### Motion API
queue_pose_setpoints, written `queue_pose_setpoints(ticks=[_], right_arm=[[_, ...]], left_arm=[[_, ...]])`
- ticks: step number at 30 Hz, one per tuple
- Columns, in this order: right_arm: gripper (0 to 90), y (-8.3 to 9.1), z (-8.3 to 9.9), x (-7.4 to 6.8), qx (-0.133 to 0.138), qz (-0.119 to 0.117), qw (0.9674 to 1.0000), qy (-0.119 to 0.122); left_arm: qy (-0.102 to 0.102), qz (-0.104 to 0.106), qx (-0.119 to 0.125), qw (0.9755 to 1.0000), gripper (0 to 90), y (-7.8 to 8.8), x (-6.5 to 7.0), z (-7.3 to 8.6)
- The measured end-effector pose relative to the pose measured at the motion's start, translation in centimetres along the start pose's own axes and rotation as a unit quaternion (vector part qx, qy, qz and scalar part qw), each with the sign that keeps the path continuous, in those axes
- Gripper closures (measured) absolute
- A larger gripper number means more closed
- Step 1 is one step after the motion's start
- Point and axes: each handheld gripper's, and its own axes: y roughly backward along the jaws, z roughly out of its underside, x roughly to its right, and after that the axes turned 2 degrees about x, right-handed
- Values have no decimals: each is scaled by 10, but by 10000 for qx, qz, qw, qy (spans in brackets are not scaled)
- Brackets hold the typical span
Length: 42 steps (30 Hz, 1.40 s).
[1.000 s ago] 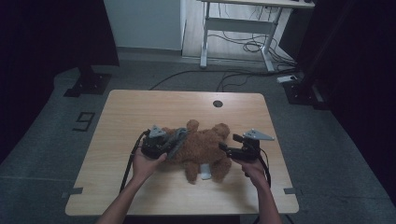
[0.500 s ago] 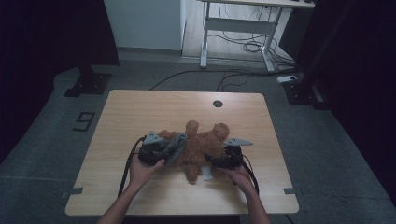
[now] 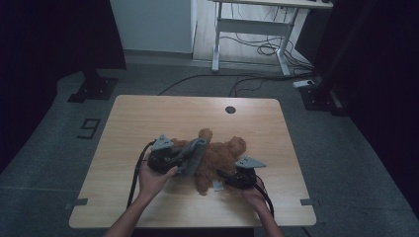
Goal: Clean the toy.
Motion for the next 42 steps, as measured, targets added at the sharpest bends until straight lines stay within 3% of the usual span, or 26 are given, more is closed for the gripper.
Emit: queue_pose_setpoints(ticks=[3,6,9,11,13,15,17,24,26,28,31,35,39,42], right_arm=[[480,0,0,-7,2,158,9998,148],[482,1,2,-12,5,277,9991,314],[482,3,3,-15,-6,360,9983,455],[482,3,4,-16,-19,376,9981,497],[482,3,5,-16,-51,407,9977,543],[482,2,6,-16,-47,411,9976,563],[482,2,5,-18,-69,440,9971,614],[482,2,5,-19,-40,484,9969,612],[483,2,5,-19,-42,493,9971,580],[482,1,5,-19,-30,485,9973,558],[482,1,5,-19,-29,475,9973,556],[482,1,5,-21,-44,484,9970,600],[482,1,5,-21,-65,485,9973,550],[484,1,5,-21,-69,493,9972,557]], left_arm=[[-189,164,24,9997,778,-20,22,-22],[-383,279,-204,9987,777,-57,47,-39],[-653,-32,-633,9958,776,-90,58,-39],[-507,-24,-916,9945,775,-109,53,-30],[-256,54,-824,9963,778,-113,44,-22],[-87,86,-758,9970,780,-107,35,-20],[-106,-39,-723,9973,781,-99,29,-19],[-64,-711,-571,9958,785,-55,-11,-3],[69,-805,-456,9957,786,-39,-24,4],[164,-850,-379,9955,785,-29,-33,8],[464,-801,-247,9954,785,-11,-48,16],[572,-839,-163,9947,784,8,-57,25],[678,-968,-210,9928,782,23,-68,32],[748,-1045,-382,9910,782,29,-74,45]])
